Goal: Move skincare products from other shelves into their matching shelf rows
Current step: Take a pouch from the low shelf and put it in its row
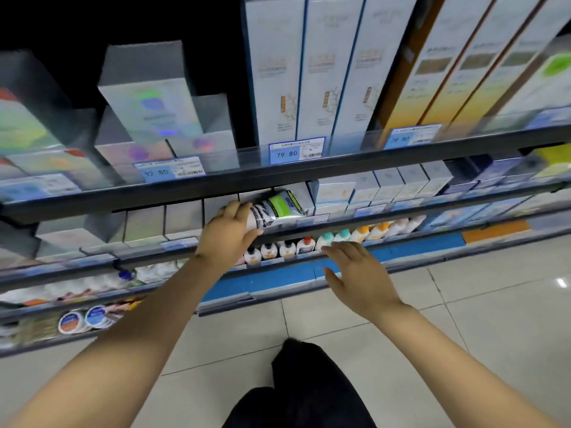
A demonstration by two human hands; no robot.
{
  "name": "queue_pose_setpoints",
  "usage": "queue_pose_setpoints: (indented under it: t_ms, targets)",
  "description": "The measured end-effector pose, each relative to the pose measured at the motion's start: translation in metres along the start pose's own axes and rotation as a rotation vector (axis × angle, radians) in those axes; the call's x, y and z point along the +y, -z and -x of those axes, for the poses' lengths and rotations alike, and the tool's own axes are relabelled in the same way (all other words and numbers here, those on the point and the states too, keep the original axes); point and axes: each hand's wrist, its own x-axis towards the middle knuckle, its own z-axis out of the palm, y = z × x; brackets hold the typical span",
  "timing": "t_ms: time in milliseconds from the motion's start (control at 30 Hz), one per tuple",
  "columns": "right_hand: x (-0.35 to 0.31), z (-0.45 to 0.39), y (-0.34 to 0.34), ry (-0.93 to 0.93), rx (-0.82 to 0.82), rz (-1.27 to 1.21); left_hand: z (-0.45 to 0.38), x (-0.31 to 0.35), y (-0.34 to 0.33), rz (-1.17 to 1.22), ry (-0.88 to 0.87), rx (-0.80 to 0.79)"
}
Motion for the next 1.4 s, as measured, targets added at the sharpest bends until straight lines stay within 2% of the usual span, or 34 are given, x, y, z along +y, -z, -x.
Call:
queue_pose_setpoints:
  t_ms: [167,333,500,700,833,1133,1400]
  targets:
    - [-0.039,0.036,0.023,-0.067,0.032,-0.047,0.069,0.021,0.042,0.093,-0.080,0.106]
    - [-0.091,0.068,0.059,-0.137,-0.032,-0.209,0.136,0.037,0.104,0.165,-0.104,0.194]
    - [-0.150,0.082,0.125,-0.145,0.072,-0.465,0.182,0.047,0.173,0.248,-0.167,0.324]
    - [-0.225,0.089,0.205,0.028,0.203,-0.841,0.220,0.050,0.256,0.360,-0.155,0.536]
    - [-0.261,0.084,0.252,0.186,0.265,-0.942,0.238,0.057,0.298,0.394,-0.147,0.626]
    - [-0.291,0.078,0.354,0.564,0.261,-0.892,0.270,0.086,0.383,0.584,-0.003,0.734]
    - [-0.302,0.091,0.381,0.765,0.178,-0.955,0.290,0.122,0.388,0.607,0.139,1.004]
